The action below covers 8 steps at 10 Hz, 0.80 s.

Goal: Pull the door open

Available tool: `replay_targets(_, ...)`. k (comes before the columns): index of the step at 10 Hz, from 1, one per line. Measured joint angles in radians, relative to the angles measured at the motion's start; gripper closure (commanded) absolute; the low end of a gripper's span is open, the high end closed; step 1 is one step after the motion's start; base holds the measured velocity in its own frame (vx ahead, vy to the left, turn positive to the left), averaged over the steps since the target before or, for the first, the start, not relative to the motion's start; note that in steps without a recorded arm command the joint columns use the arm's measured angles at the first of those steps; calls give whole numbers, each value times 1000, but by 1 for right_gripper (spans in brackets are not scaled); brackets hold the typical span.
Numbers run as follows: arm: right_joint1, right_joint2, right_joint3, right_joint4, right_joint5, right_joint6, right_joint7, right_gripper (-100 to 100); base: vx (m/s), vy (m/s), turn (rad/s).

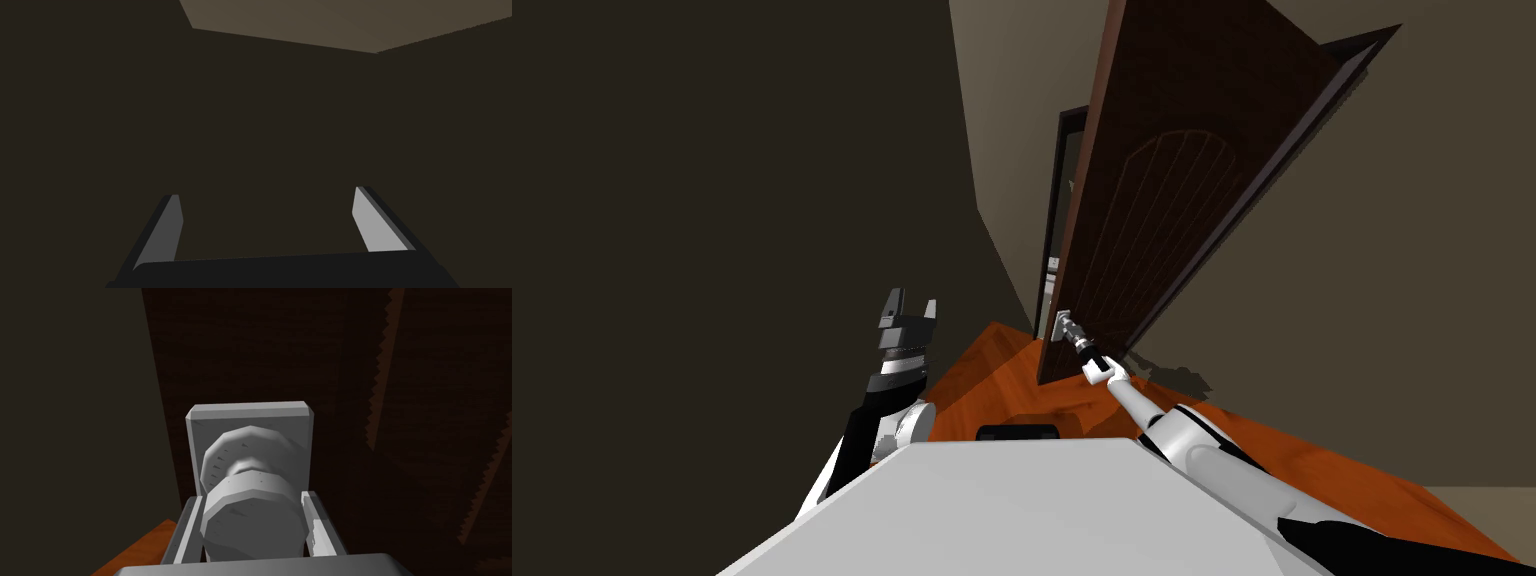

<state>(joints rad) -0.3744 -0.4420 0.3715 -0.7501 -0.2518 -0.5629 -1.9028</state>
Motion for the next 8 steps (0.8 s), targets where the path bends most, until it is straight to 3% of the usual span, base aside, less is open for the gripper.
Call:
replay_targets(2,2,-10,36,0,15,-21,-31,100,-153,-144,48)
replay_targets(8,23,-72,133,-66,58,-53,-129,100,-145,-120,34)
